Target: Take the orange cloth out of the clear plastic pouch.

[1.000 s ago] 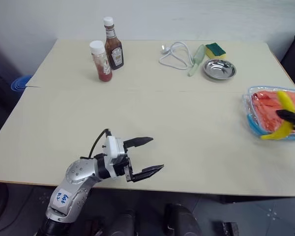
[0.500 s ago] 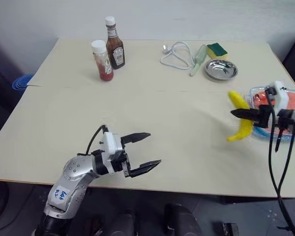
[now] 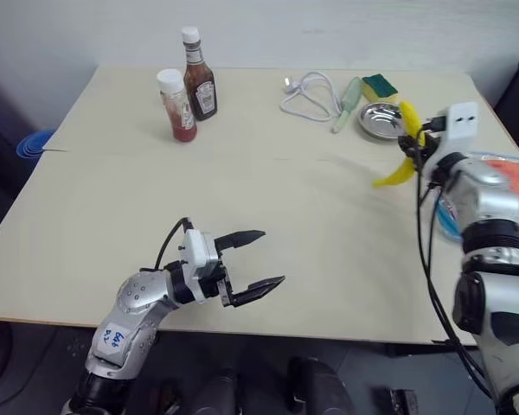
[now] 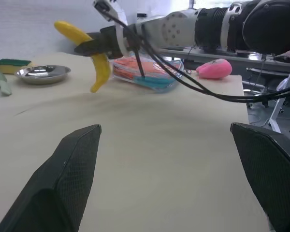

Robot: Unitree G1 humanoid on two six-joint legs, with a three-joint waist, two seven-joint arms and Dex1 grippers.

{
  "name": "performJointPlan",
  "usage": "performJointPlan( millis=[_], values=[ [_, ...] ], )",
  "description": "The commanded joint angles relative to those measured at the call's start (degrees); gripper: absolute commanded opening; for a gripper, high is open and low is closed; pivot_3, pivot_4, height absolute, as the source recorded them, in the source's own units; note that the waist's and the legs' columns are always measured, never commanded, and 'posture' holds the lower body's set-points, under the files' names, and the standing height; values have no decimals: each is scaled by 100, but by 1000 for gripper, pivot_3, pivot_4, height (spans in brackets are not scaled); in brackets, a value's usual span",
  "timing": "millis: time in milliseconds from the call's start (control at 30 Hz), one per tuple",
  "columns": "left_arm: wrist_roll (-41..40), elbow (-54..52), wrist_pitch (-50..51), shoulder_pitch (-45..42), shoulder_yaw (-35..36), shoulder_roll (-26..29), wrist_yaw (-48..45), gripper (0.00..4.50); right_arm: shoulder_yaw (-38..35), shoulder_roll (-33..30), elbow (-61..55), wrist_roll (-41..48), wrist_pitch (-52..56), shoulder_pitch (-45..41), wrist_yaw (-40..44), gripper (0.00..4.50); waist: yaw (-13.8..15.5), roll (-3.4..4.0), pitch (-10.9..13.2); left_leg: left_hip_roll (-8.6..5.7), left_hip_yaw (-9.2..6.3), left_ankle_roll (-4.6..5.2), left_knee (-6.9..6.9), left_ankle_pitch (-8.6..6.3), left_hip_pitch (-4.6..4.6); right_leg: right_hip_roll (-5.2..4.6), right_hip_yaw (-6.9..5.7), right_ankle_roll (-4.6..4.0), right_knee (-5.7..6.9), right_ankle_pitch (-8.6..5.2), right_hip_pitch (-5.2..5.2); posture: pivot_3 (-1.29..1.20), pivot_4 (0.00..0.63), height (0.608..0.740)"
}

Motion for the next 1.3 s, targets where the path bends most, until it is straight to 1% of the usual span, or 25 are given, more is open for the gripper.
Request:
performJointPlan(
  millis=[33, 67, 100, 167, 267, 333, 367, 467, 500, 567, 633, 700, 767, 833, 867, 967, 1100, 1200, 1300],
  values=[
    [42, 23, -170, -155, -5, -56, -55, 4500, -336, 152, 581, 45, -657, -206, -579, 1356, 5, 0, 0, 0, -3, 1, 0, 1, -4, -1, -3, 0, 0, 0, -1, 0, 150, 740],
    [48, 42, -173, -190, -3, -65, -56, 4500, -367, 176, 694, 39, -801, -234, -660, 1725, 5, 0, 0, 0, -4, 1, 0, 2, -6, -1, -3, 0, 0, 0, -3, 0, 150, 740],
    [51, 42, -172, -205, -2, -67, -59, 4500, -391, 173, 790, 40, -824, -270, -644, 1967, 5, 0, 0, 0, -5, 2, 0, 2, -9, -2, -4, 0, -1, 0, -4, 0, 150, 740],
    [51, 36, -171, -212, 12, -61, -69, 4500, -400, 108, 903, -11, -939, -324, -612, 2618, -6, 0, 0, -1, -7, 3, 2, 3, -14, -2, -5, 1, -2, 1, -6, 0, 150, 740],
    [42, -80, -139, -89, 49, -28, -29, 4500, -320, -320, 890, -211, -1200, -374, -441, 3578, -4, 1, 0, 0, -7, 3, 2, 3, -21, -3, -3, 1, 1, 1, -17, 0, 150, 740],
    [42, -157, -119, 14, 49, -19, 1, 4500, -303, -683, 799, -286, -1328, -362, -145, 4286, 23, 1, 0, -2, -9, 4, 9, 5, -50, -7, -2, 1, 15, 1, -52, 0, 150, 740],
    [42, -182, -118, 54, 48, -14, 5, 4500, -288, -866, 742, -308, -1364, -341, 73, 4484, 33, 1, 0, -5, -9, 6, 12, 6, -63, -10, -1, 1, 23, 1, -68, 0, 150, 740],
    [25, -223, -102, 144, 60, -13, 34, 4500, -400, -1364, 542, -169, -1415, -217, 833, 4484, 20, 0, 0, -10, -9, 8, 12, 6, -71, -13, -3, 1, 21, 1, -73, 0, 150, 740],
    [24, -227, -101, 162, 60, -13, 42, 4500, -443, -1517, 523, -139, -1359, -172, 952, 4484, 19, 0, 0, -8, -7, 8, 12, 6, -70, -13, -2, 1, 19, 1, -73, 0, 150, 740],
    [27, -236, -98, 176, 51, -7, 50, 4500, -354, -2014, 437, -248, -1429, 53, 1498, 4484, 19, -1, 1, -8, -6, 8, 12, 7, -67, -12, -2, 1, 23, 1, -72, 0, 150, 740],
    [16, -276, -78, 207, 60, 11, 48, 4500, 177, -2740, 403, -838, -1847, 524, 2226, 4484, 73, 0, 0, -7, -5, 7, 12, 7, -64, -12, -2, 1, 25, 1, -70, 0, 150, 740],
    [-20, -302, -53, 232, 85, 52, 13, 4500, 710, -3326, 467, -1373, -2248, 1010, 2926, 4484, 113, 0, 0, -10, -7, 9, 12, 7, -66, -14, -3, 1, 21, 1, -71, 0, 150, 740],
    [-48, -308, -34, 239, 98, 87, -27, 4500, 950, -3554, 528, -1569, -2481, 1226, 3340, 4484, 95, -1, 1, -12, -1, 11, 12, 5, -64, -16, 1, 1, 17, 1, -70, 0, 150, 740],
    [-121, -295, -39, 179, 100, 191, -235, 4500, 1284, -3706, 714, -1922, -2315, 1331, 3685, 4484, -2, -3, 2, -11, 20, 13, 12, 6, -51, -15, 15, 5, 19, 3, -65, 0, 150, 740],
    [-170, -296, -33, 132, 93, 245, -363, 4500, 1435, -3749, 766, -2083, -2538, 1364, 3786, 4484, -25, -4, 2, -11, 28, 12, 12, 7, -40, -15, 21, 5, 16, 3, -63, 0, 150, 740],
    [-355, -392, 100, -29, -13, 439, -755, 4500, 1549, -3581, 1011, -2298, -2477, 1144, 3373, 4484, -96, -2, 3, -7, 36, 0, 12, 14, -29, -13, 31, 3, 28, 2, -65, 0, 150, 740],
    [-500, -453, 280, -204, -148, 588, -1080, 4500, 1821, -3419, 1230, -2664, -2237, 935, 3262, 4484, -130, -2, 3, -8, 37, -7, 12, 19, -21, -12, 39, 0, 36, 2, -66, 0, 150, 740],
    [-507, -417, 300, -290, -166, 586, -1142, 4500, 1879, -3289, 1321, -2815, -2267, 760, 2841, 4484, -128, -2, 3, -8, 37, -7, 12, 20, -20, -12, 40, -1, 36, 1, -65, 0, 150, 740],
    [-459, -333, 265, -323, -166, 526, -1114, 4500, 1849, -3182, 1379, -2825, -2348, 687, 2626, 3920, -120, -2, 3, -9, 36, -8, 12, 20, -24, -12, 39, -1, 37, 0, -69, 0, 150, 740]
  ],
)
